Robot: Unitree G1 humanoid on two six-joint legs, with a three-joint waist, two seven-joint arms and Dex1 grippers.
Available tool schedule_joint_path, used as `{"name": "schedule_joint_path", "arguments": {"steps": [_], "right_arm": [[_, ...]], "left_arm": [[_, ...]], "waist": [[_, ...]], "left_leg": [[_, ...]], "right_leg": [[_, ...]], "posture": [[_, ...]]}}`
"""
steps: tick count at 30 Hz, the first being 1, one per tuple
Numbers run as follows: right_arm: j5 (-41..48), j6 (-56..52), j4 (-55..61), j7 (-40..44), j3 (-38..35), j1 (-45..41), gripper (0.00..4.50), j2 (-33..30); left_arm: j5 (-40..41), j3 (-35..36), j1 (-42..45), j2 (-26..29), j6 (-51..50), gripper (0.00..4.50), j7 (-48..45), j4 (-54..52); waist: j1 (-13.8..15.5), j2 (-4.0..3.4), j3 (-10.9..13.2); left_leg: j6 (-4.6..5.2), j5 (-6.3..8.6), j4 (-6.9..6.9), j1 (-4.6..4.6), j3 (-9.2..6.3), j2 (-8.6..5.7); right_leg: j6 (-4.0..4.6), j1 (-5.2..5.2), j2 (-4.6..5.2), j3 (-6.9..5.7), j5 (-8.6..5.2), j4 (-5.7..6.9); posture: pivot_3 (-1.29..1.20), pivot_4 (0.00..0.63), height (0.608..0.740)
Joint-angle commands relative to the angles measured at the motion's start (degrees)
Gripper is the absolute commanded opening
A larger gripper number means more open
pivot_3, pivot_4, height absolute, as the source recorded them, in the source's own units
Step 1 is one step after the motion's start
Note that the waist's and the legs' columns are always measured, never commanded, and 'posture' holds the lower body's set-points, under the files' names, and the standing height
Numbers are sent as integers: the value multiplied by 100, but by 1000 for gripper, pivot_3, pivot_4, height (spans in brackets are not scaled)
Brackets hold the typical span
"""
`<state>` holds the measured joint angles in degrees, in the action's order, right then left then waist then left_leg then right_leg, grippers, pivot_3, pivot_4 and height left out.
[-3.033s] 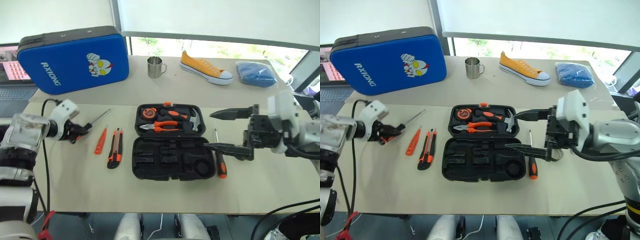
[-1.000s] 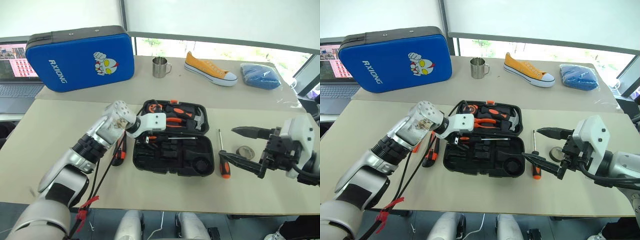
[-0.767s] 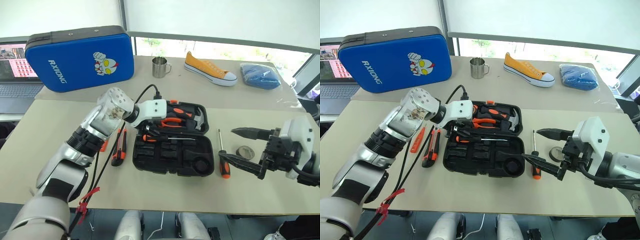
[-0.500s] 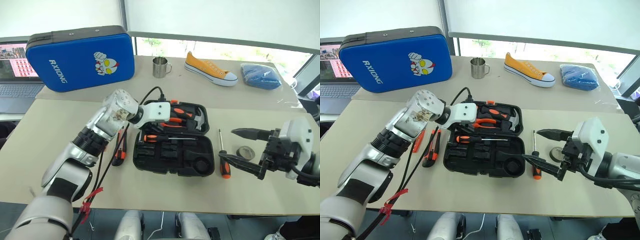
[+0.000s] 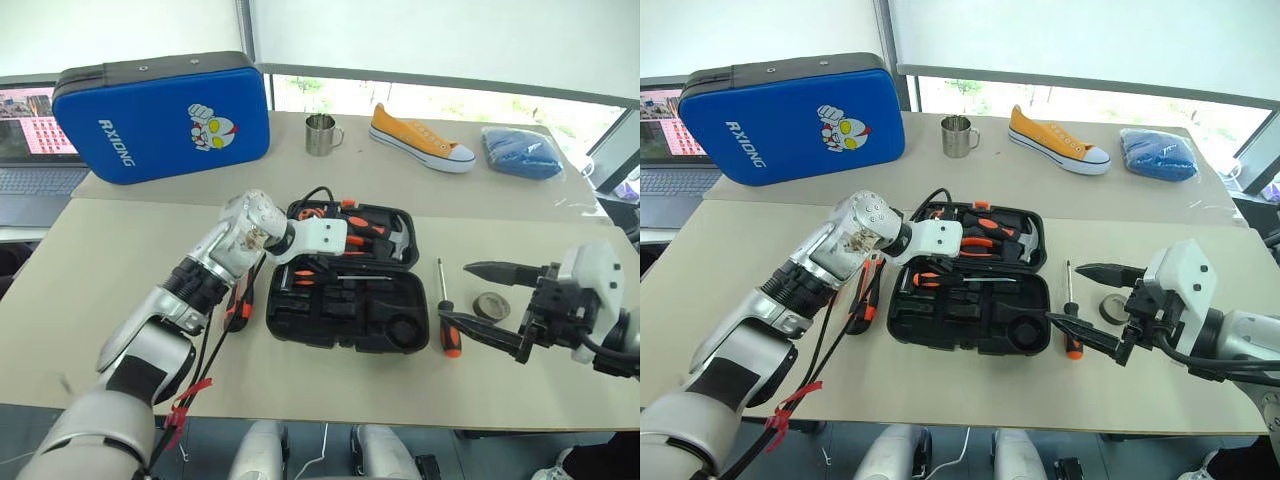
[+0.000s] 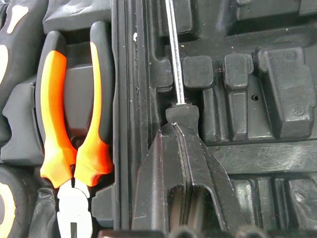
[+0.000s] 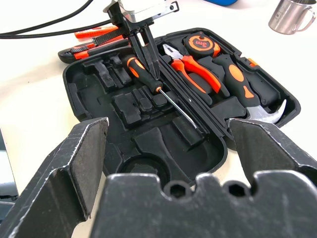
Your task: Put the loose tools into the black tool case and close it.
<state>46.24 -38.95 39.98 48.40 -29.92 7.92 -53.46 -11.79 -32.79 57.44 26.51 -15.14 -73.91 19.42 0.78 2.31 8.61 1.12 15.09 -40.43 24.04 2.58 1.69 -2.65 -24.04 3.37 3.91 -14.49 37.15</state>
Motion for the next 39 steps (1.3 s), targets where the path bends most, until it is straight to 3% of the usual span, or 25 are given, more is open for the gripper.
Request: {"name": "schedule_joint_path", "arguments": {"steps": [1, 8, 14, 16, 20, 25, 27, 30, 37, 39], "right_arm": [[12, 108, 81, -44, -113, -34, 4500, 31], [-132, 121, 64, -105, -80, 65, 4500, 82], [-491, -13, 193, -526, -288, 624, 4500, 367], [-528, -66, 310, -537, -572, 1079, 4500, 512], [-413, -143, 411, -239, -1967, 2657, 4500, 1184], [-384, 65, 310, 143, -3109, 4165, 4500, 1952], [-330, 103, 348, 185, -3259, 4468, 4500, 2130], [-372, 68, 576, -100, -2886, 4337, 4500, 2121], [-581, -458, 723, -1408, -1094, 2627, 4500, 1748], [-854, -583, 670, -1800, -98, 1929, 4500, 1760]], "left_arm": [[-254, -325, -205, -108, 339, 17, -47, 61], [-300, 21, -99, -263, 737, 17, 209, 536], [1483, 1755, -202, -141, -798, 17, -139, -346], [2104, 2196, -272, 165, -1499, 764, -462, -767], [3582, 3091, -459, 1105, -2880, 2158, -1296, -1657], [4603, 3191, -789, 2124, -3341, 3975, -1829, -2359], [4893, 3071, -939, 2461, -3210, 4488, -1859, -2555], [4982, 2874, -1048, 2634, -2911, 4488, -1859, -2685], [4822, 2551, -1110, 2630, -2403, 4488, -1859, -2785], [4662, 2494, -1071, 2571, -2288, 4488, -1804, -2782]], "waist": [[-3, -2, -1], [42, -11, -10], [-14, -11, -10], [-25, -12, -10], [-37, -31, -20], [1, -40, -23], [-15, -40, -23], [-61, -35, -26], [-147, -43, -26], [-147, -39, -26]], "left_leg": [[0, 0, 0, -1, 0, 0], [9, 5, 0, -53, 0, -1], [10, 7, 0, -54, -5, 3], [10, 6, 1, -36, -9, 5], [10, 6, 8, -6, -11, 5], [9, 6, 3, -30, -9, 8], [8, 7, 11, -71, -7, 15], [6, 8, 20, -97, 0, 25], [5, 5, 26, -107, 13, 15], [5, 5, 39, -106, 9, 12]], "right_leg": [[0, 1, 0, 0, 0, 0], [-3, 65, 1, -1, -2, -13], [-4, 64, -1, -1, -2, -9], [-3, 45, -3, -1, -2, -4], [-1, -1, -4, 2, -3, 10], [-5, 38, 4, 1, -5, -4], [-3, 74, 2, -1, -10, -12], [-16, 94, 2, 2, -34, -18], [18, 90, -9, 15, -23, -7], [21, 85, -10, 14, -25, -7]], "posture": [[0, 150, 739], [0, 150, 739], [0, 150, 739], [0, 150, 739], [0, 150, 739], [0, 150, 739], [0, 150, 739], [0, 150, 739], [0, 150, 739], [0, 150, 739]]}}
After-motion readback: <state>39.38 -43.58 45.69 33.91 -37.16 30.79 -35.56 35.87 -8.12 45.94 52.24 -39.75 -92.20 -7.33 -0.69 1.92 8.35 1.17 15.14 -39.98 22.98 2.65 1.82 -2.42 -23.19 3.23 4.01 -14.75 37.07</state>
